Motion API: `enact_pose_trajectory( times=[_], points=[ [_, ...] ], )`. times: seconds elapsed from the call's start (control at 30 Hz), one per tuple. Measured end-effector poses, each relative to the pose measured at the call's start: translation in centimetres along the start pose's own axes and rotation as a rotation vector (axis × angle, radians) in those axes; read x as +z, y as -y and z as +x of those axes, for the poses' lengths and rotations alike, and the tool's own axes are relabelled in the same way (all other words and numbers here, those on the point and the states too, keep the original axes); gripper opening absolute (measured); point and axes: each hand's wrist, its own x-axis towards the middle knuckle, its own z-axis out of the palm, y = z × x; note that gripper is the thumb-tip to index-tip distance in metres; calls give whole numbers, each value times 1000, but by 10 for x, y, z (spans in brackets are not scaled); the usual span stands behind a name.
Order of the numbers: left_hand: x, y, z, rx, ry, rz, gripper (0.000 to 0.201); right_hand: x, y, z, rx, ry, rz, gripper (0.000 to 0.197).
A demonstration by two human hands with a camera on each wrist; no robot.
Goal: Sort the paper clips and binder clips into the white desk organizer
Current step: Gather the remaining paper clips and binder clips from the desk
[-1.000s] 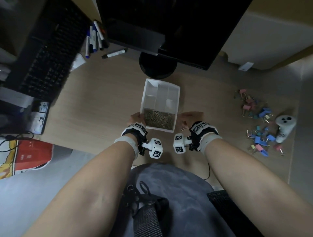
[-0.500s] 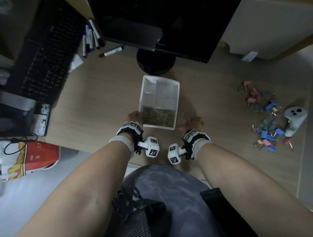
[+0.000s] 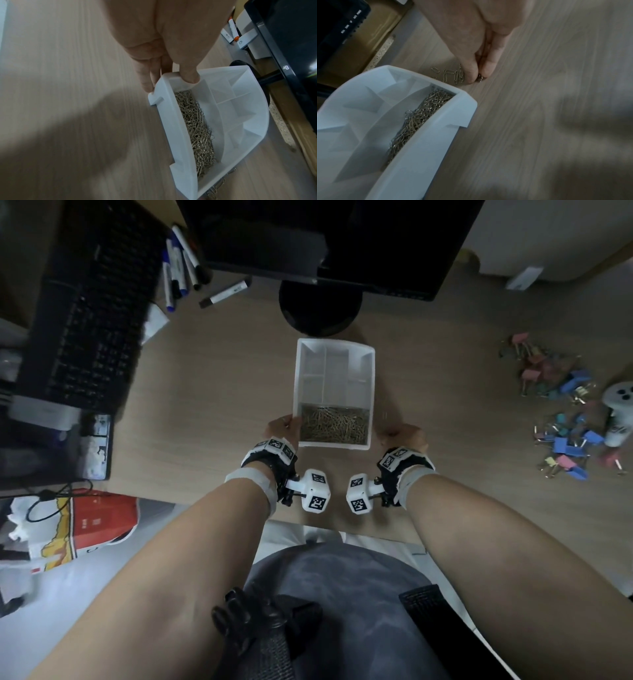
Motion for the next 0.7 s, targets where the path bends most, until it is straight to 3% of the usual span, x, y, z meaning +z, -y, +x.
enact_pose_trajectory(
  times=[0.27,0.4,0.53,0.63,0.7],
  points=[
    [1,1,0,57,1,93,35,-14,-2,-5,-19,-4,85,19],
    [5,1,-2,46,-33,97,37,-12,1,-14,-171,87,233,9],
    [6,-3,-4,20,-28,87,37,3,20,-32,-326,286,475,20],
    [6,-6,-3,-3,7,69,40,4,29,-34,-382,327,475,31],
    [8,-7,0,-38,12,53,42,3,26,-21,-340,275,486,26]
  ],
)
